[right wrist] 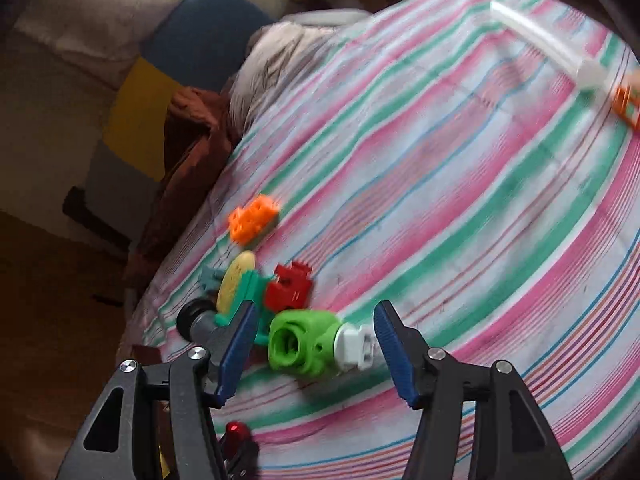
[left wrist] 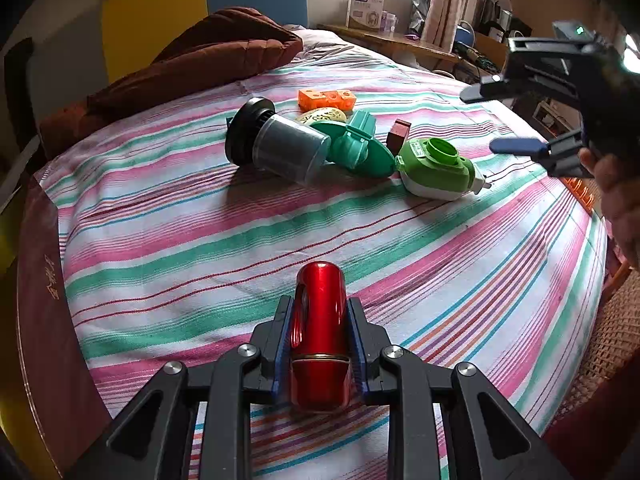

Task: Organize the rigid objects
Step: 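Grasp the green pump toy with the right gripper while left holds the red cylinder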

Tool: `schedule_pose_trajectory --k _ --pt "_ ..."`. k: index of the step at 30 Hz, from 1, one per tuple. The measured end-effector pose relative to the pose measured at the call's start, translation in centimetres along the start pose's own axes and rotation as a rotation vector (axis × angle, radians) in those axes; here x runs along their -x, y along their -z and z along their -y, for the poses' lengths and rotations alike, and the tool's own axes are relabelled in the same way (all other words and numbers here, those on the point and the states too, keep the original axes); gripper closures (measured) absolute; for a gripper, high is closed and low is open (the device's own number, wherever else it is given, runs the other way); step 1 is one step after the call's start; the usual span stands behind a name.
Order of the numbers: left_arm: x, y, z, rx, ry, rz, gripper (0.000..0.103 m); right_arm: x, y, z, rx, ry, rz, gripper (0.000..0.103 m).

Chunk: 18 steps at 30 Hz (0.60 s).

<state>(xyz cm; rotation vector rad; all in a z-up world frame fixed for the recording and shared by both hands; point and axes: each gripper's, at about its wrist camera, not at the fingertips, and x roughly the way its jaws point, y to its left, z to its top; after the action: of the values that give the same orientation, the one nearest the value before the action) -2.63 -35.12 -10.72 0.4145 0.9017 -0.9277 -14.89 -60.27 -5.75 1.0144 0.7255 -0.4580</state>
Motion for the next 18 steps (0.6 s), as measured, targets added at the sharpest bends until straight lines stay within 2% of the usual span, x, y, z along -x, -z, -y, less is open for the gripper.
schedule_pose_trajectory --k 2,6,18 --pt "0.1 0.1 -0.1 0.001 0.003 0.003 0.077 -0.3 -0.1 -0.6 0.046 0.02 0.01 0.038" --pt "0.0 0.1 -0.1 0.002 0.007 0.008 0.077 -1.0 -0.1 -2.1 0.157 0.066 0.013 0.024" --pt "-0.1 0.0 -0.4 0.026 0.036 0.007 0.076 -4.1 3.1 -6.5 0.515 0.161 -0.104 0.021"
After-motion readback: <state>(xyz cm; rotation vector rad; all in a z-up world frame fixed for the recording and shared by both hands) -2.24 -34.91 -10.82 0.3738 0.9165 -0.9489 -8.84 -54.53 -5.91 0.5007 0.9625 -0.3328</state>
